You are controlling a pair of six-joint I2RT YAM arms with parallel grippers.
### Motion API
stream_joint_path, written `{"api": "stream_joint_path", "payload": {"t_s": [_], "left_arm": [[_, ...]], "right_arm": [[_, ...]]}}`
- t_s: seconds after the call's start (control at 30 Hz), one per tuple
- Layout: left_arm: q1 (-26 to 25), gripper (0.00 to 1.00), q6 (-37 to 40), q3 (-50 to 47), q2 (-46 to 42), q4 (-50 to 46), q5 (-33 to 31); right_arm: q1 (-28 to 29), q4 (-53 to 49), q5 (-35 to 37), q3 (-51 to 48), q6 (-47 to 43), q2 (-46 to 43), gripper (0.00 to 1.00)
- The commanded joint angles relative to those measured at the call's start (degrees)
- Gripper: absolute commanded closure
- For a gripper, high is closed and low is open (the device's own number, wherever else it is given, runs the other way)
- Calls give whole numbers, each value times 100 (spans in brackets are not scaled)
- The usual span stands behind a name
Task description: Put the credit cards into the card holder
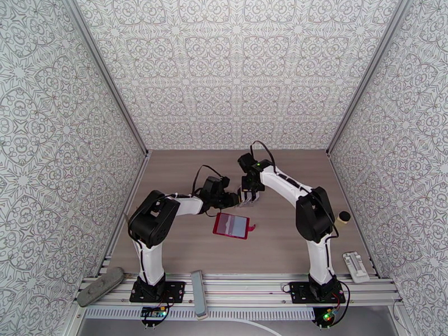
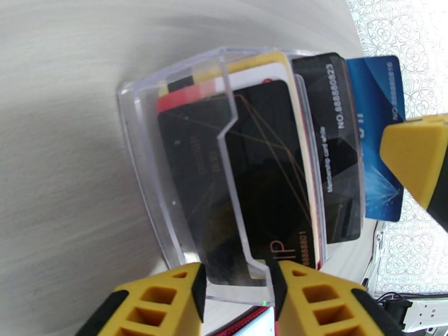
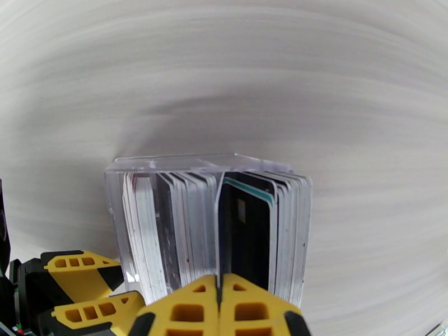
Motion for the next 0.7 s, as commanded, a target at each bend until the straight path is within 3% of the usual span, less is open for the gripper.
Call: {"api": "stream_joint_path", "payload": {"t_s": [0.0, 0.67], "left_arm": [[19, 61, -25, -166, -132, 117, 128], [-3, 59, 366, -71, -465, 150, 80]], "right_arm": [[16, -28, -177, 206, -76, 14, 100], [-120, -126, 126, -131, 103, -946, 100]]}}
